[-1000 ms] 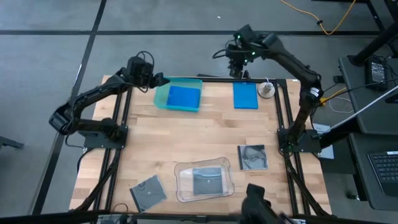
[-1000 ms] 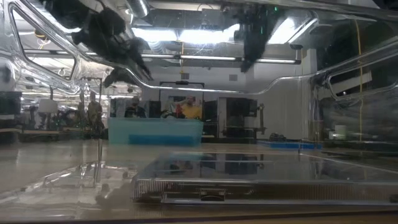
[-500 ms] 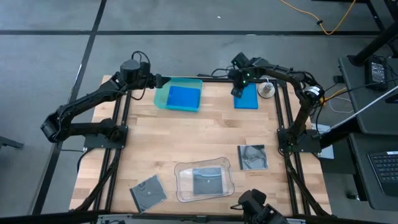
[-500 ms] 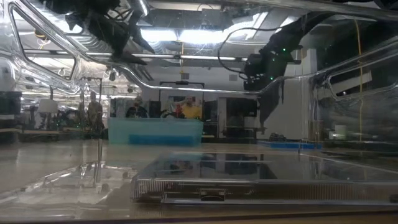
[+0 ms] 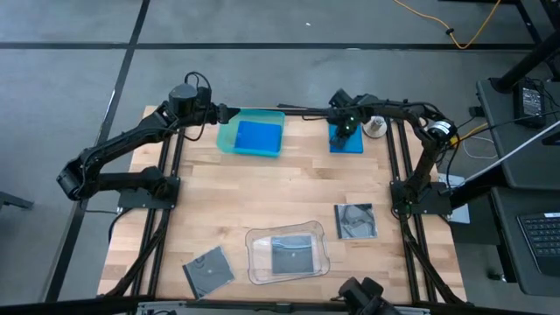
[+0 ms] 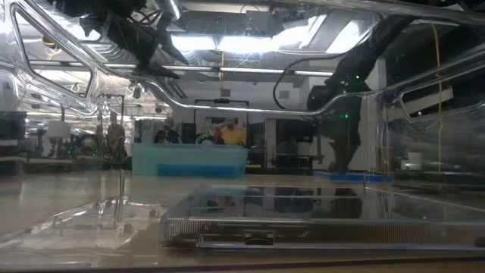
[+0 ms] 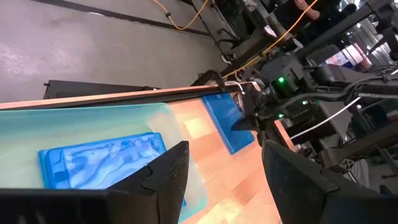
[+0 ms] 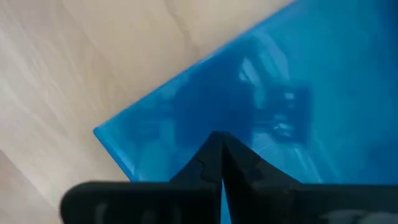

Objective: Pick & place jewel cases by type
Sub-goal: Put the blue CD case into the green bin

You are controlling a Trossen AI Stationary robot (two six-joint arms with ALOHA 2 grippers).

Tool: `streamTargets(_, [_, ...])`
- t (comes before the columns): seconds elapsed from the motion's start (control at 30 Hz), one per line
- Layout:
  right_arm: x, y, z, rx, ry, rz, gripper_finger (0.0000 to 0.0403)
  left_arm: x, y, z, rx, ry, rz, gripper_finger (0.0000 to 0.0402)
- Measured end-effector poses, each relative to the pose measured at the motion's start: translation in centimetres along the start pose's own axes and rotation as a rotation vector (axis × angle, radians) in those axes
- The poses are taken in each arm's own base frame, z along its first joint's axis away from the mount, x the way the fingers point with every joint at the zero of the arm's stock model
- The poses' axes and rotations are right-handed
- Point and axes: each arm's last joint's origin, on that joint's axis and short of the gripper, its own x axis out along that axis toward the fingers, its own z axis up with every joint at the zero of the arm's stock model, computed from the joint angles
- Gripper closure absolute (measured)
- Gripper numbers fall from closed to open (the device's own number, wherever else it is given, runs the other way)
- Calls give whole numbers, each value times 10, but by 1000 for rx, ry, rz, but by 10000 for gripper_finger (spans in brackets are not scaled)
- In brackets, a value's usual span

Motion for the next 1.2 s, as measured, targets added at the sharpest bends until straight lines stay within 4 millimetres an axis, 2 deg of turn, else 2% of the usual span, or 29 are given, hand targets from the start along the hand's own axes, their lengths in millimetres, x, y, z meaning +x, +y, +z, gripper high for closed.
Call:
streamTargets(0.17, [9,16,-8,33,13,73,398,0,0,0,1,6,-6,208])
streamTargets(0.3, [14,41,-10,16,38,114,399,0,-1,-1,3,20,-23,211])
streamTargets(0.7, [17,162,-9,-126,7,301,399,4,-18,-16,81,88,-90,212])
streamTargets(0.9, [15,210,-17,-141,-29,345,399,5,-29,-28,98,118,-114,217])
streamTargets(1.03, [14,230,-20,-177,-84,347,400,5,-37,-36,113,121,-113,217])
streamTargets(1.2, [9,233,-15,-186,-129,322,399,5,-44,-44,132,132,-121,219])
